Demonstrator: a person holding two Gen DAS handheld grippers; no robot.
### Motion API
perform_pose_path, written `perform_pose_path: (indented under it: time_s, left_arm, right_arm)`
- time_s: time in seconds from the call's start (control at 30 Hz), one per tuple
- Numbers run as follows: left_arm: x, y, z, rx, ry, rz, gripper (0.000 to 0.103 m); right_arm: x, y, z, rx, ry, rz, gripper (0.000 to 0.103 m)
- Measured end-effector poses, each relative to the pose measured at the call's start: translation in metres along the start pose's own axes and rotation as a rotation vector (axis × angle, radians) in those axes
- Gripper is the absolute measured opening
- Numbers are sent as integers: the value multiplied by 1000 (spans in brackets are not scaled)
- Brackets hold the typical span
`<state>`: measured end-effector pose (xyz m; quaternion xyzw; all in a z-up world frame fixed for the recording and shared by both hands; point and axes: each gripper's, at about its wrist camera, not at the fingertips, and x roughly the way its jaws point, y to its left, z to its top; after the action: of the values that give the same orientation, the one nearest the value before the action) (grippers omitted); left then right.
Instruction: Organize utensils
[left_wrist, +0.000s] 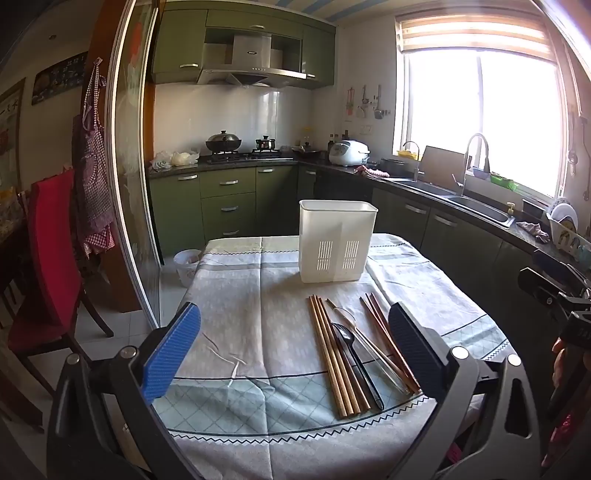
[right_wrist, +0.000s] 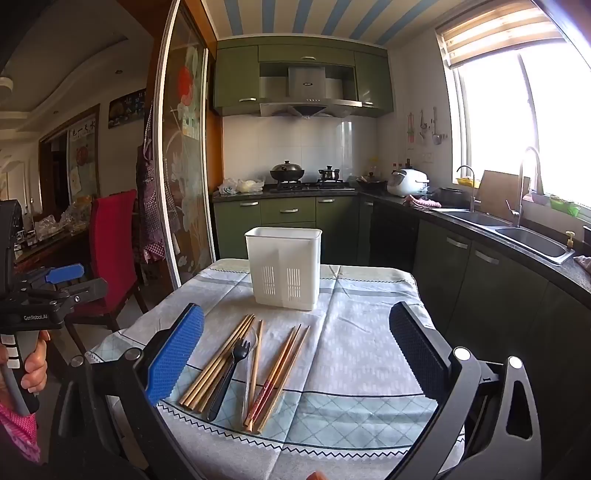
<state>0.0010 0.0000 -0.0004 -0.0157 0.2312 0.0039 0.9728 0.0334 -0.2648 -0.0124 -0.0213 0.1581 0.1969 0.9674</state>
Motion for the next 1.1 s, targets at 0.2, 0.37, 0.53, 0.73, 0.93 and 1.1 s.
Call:
perform_pose_path:
  time_s: [0.2, 0.37, 0.53, 0.73, 0.93, 1.1]
  left_arm:
    - [-1, 1, 0, -13, -11, -8, 97]
    - [1, 0, 1, -9, -11, -9, 97]
    - [0, -1, -3, -6, -13, -9, 97]
    - [3, -2, -4, -7, -11, -9, 97]
    - [4, -6, -6, -5, -9, -11, 97]
    - [4, -6, -6, -6, -8, -11, 97]
  right_arm:
    - [0, 0, 0, -3, -3, -2, 99]
    - [1, 0, 0, -2, -4, -3, 99]
    - [1, 0, 0, -1, -4, -4, 99]
    - [2, 0, 1, 1, -4, -1, 99]
    - [1, -2, 0, 0, -4, -2, 99]
    - [0, -2, 1, 1, -4, -1, 99]
